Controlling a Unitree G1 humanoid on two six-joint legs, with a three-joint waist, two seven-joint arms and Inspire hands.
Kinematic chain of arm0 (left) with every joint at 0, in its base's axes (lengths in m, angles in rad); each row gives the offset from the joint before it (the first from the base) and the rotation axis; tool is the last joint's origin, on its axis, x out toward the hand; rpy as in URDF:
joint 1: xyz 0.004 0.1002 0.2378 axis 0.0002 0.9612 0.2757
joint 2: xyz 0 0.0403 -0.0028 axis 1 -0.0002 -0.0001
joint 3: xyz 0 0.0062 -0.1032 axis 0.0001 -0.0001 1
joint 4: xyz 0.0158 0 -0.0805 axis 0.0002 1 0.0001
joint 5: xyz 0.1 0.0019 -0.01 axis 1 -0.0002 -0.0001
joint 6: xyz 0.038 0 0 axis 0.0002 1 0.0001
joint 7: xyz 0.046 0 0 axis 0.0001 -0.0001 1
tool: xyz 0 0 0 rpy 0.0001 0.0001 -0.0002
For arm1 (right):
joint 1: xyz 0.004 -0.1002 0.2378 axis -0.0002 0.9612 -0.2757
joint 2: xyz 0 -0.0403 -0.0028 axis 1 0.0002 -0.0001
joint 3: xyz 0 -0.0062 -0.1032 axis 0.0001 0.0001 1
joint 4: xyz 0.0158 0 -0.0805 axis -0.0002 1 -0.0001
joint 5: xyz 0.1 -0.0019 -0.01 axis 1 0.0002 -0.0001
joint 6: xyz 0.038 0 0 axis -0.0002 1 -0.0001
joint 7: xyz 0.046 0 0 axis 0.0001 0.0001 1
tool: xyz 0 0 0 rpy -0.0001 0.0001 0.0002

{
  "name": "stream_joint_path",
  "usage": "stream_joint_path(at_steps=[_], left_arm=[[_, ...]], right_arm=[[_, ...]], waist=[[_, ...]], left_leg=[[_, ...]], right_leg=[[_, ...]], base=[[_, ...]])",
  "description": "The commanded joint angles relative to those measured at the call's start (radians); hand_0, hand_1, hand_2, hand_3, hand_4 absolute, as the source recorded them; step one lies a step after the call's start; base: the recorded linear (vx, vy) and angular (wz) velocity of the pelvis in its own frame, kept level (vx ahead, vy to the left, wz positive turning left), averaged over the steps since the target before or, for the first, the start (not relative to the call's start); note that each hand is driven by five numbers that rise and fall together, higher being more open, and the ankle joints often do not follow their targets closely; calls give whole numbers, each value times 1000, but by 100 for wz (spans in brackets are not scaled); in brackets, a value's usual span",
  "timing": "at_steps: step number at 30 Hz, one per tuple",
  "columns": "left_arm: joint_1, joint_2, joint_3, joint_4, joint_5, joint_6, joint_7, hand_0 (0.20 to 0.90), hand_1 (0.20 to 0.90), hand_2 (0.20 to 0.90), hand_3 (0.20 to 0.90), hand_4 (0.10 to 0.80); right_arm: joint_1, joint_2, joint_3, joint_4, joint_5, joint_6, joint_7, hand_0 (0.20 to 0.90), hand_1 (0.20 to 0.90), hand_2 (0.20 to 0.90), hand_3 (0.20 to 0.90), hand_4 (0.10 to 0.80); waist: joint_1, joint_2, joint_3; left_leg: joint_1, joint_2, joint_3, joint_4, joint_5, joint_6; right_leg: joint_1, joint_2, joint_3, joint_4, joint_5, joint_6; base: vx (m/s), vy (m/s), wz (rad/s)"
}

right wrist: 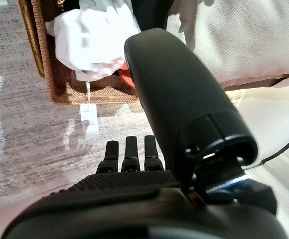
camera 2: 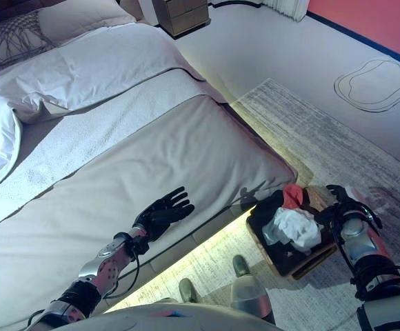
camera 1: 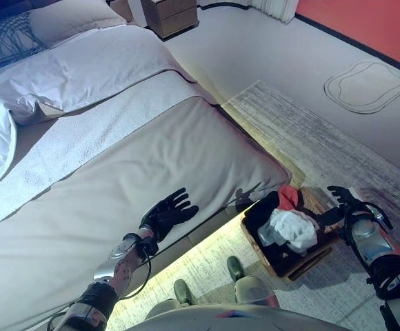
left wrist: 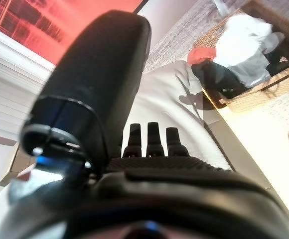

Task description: Pick up the clothes from the bed and place them into the basket

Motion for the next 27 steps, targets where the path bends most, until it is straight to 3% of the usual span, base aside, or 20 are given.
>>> stream_joint_path(at_steps=[1,8,13,16,19,27], left_arm=[[-42,22,11,-30,11,-74,-43,900,900,900,900,800],[-26,8,31,-28,-17,-88,-32,900,900,900,900,800],[-1,-31,55,-15,-16,-108,-37,900,900,900,900,800],[11,-74,59,-43,3,-108,-7,900,900,900,900,800],[16,-90,53,-51,10,-126,22,900,900,900,900,800],[45,-66,68,-54,90,-216,118,900,900,900,900,800]], right_arm=[[-72,-41,-36,-20,-13,-21,-73,900,900,900,900,800],[-63,-32,-52,-195,4,-66,-124,900,900,900,900,800],[-7,74,-71,-424,10,-157,-185,900,900,900,900,800],[39,182,-10,-508,-44,-213,-253,900,900,900,900,800],[58,221,34,-526,-41,-240,-262,900,900,900,900,800],[116,284,136,-542,-25,-297,-157,900,900,900,900,800]], waist=[[26,-40,-35],[30,-36,-44],[50,-33,-64],[85,-33,-74],[104,-36,-79],[186,-59,-89]], left_leg=[[32,29,-48,56,-158,-13],[45,29,-75,33,-143,-14],[45,22,-137,14,-126,-13],[33,10,-196,9,-120,-11],[27,8,-220,8,-117,-12],[11,0,-301,7,-98,-16]], right_leg=[[-50,-36,-23,26,14,43],[-28,-34,-32,26,7,38],[-4,-32,-53,32,-13,29],[15,-37,-81,27,-26,22],[27,-42,-99,22,-31,19],[84,-71,-221,19,-56,16]], base=[[0,0,0],[6,4,1],[42,23,17],[11,7,39],[0,7,44],[34,-8,45]])
